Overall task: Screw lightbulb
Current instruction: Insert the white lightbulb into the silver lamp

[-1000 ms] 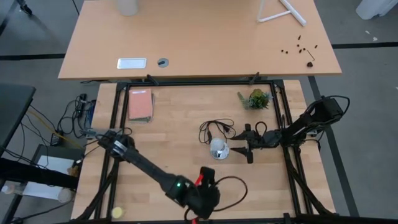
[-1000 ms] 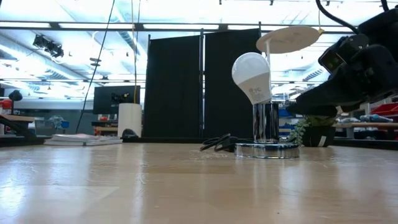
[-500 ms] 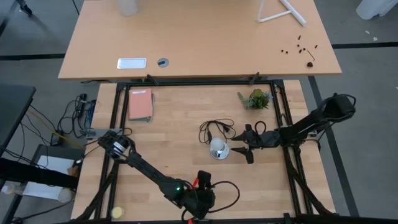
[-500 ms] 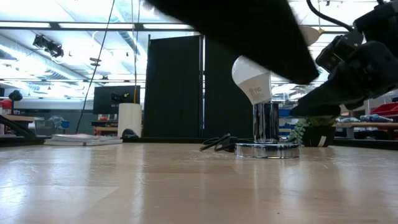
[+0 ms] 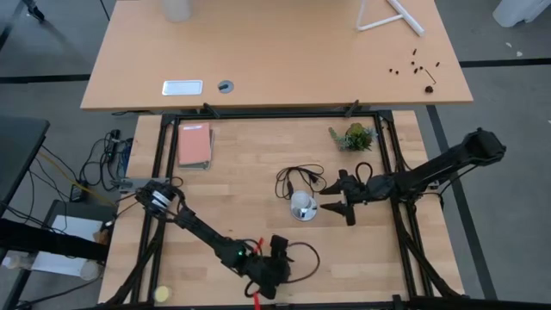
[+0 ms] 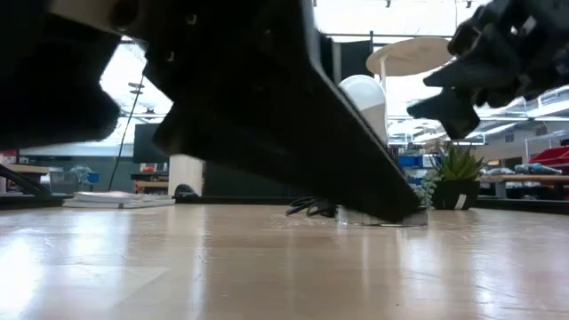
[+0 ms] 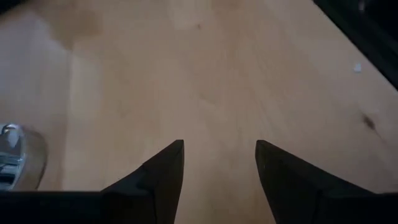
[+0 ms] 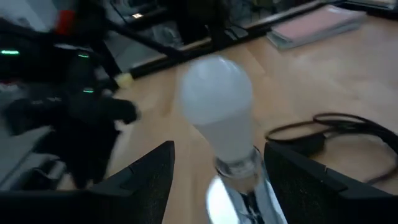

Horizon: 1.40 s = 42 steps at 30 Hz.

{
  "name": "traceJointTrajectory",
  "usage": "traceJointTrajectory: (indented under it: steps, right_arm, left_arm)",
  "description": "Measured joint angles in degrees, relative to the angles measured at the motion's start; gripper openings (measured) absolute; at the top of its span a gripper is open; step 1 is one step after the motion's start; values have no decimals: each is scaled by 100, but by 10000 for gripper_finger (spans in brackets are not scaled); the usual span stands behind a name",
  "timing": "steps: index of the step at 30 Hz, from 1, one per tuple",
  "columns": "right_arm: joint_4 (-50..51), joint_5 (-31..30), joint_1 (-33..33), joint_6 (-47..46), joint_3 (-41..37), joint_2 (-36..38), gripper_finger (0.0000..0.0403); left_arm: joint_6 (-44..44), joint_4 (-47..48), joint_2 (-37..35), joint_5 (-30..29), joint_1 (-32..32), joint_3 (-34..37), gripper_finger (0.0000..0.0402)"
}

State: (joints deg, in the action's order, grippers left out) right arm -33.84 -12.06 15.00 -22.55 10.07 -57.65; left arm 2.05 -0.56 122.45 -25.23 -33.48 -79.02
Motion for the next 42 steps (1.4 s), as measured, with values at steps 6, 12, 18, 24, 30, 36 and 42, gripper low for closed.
traceJointTrajectory:
  steps: [6, 12, 18, 24, 30, 36, 42]
  right_arm:
    - [1444, 125, 46, -5, 522, 553, 256]
    - [3503, -417, 204, 305, 1671, 632, 256]
    - [5486, -673, 210, 467, 3104, 104, 256]
    - [6232, -590, 208, 831, 4019, -472, 257]
    - [6986, -317, 155, 1264, 4882, -1091, 272]
    - [8173, -113, 57, 1552, 6033, -1838, 298]
    - [9289, -102, -68, 1972, 6999, -2650, 320]
  left_arm:
    - [526, -1387, -763, -111, 65, 1397, 201]
    - [1470, -2725, -1173, -685, 288, 2494, 201]
    - [1971, -3074, -1160, -877, 704, 2631, 202]
    - [1597, -3469, -1149, -1089, 1024, 2631, 235]
    - [1332, -3485, -1149, -1140, 1333, 2631, 294]
    - [1023, -3607, -1147, -830, 1514, 2631, 304]
    - [981, -3616, -1143, -836, 1630, 2631, 295]
